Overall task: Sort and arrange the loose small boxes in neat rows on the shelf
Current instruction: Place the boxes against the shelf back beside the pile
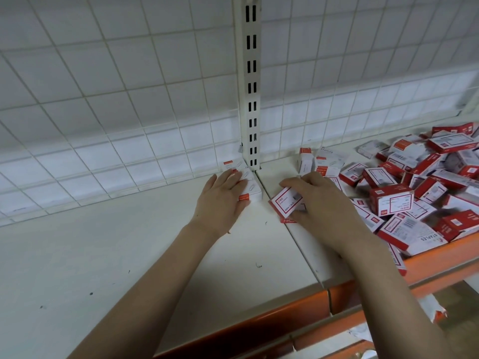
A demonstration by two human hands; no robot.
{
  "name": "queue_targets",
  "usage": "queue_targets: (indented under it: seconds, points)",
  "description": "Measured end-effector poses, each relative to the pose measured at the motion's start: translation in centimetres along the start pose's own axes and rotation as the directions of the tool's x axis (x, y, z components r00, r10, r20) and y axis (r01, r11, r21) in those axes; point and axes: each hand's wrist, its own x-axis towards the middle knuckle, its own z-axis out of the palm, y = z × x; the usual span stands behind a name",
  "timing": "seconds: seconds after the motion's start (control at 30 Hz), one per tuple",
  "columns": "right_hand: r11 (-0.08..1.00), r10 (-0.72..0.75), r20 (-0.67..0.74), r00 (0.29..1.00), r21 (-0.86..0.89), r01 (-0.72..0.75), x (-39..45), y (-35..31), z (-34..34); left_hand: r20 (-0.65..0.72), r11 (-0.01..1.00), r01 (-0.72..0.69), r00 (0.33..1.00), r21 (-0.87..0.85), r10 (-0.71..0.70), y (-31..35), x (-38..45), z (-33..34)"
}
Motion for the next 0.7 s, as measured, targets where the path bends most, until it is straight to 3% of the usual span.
queue_targets:
  seconds: [0.4,0.7]
  points:
    - [0.987,-0.020,-0.011,1.000,0.159,0.021,0.1,-0.6,0.3,0.071,0.994,0.079,0.995,-0.073,-0.074,-0.2,-0.3,-0.8]
    - [0.976,-0.159,0.018,0.987,0.154,0.155,1.0,-5.0,1.6,-0.020,0.933,0.336,0.940,-0.127,-0.341,-3.5,-6.6,-6.6]
